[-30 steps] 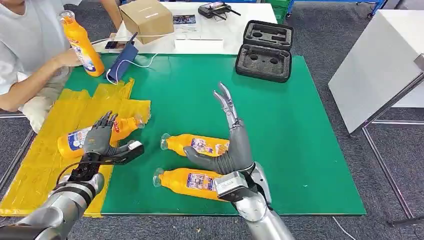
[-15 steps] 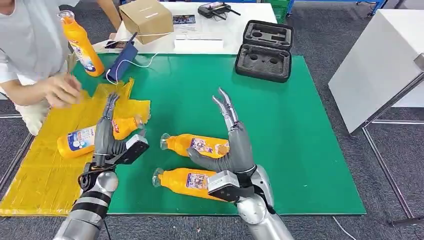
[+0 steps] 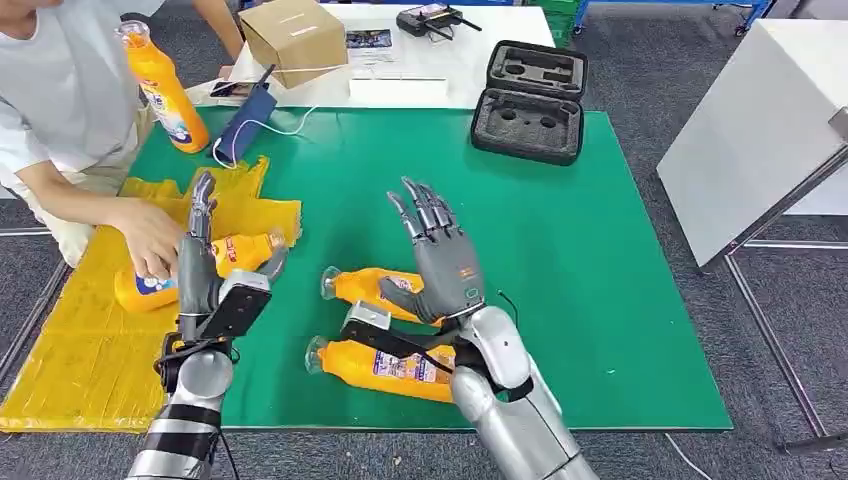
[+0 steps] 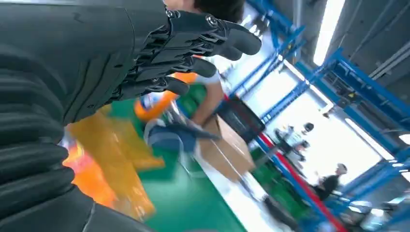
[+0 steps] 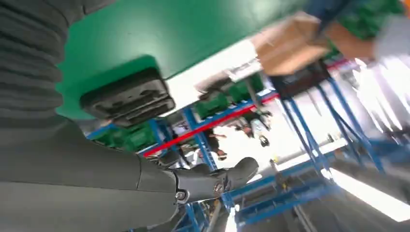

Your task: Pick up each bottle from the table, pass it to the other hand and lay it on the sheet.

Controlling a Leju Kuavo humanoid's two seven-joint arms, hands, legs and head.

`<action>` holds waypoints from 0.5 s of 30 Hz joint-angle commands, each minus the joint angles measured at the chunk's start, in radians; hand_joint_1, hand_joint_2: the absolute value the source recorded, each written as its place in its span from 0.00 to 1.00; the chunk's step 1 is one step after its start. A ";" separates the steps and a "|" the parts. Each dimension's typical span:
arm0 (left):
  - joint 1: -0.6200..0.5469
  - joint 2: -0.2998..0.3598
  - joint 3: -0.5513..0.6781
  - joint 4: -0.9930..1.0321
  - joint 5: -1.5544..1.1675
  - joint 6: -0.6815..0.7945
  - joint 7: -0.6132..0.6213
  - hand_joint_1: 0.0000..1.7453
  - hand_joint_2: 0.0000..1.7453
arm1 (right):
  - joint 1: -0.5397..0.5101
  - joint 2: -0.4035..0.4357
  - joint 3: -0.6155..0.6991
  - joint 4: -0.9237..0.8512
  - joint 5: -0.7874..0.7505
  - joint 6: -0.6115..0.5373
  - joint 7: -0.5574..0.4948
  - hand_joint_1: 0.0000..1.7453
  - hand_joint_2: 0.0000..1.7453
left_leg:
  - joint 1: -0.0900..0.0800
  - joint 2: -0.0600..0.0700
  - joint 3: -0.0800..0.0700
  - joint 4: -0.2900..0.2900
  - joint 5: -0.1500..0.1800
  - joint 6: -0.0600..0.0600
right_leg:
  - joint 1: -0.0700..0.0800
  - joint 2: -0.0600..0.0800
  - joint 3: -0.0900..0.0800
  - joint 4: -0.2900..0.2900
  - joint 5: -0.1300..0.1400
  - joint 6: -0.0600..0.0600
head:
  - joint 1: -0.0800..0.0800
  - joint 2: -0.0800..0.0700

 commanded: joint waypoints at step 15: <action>0.044 -0.065 -0.072 -0.145 0.248 -0.182 -0.012 0.00 1.00 | -0.217 0.086 0.050 0.629 0.042 0.023 0.048 0.00 1.00 | 0.001 0.001 0.006 0.000 -0.002 -0.002 | 0.001 0.002 0.006 -0.001 -0.002 -0.002 | 0.000 0.000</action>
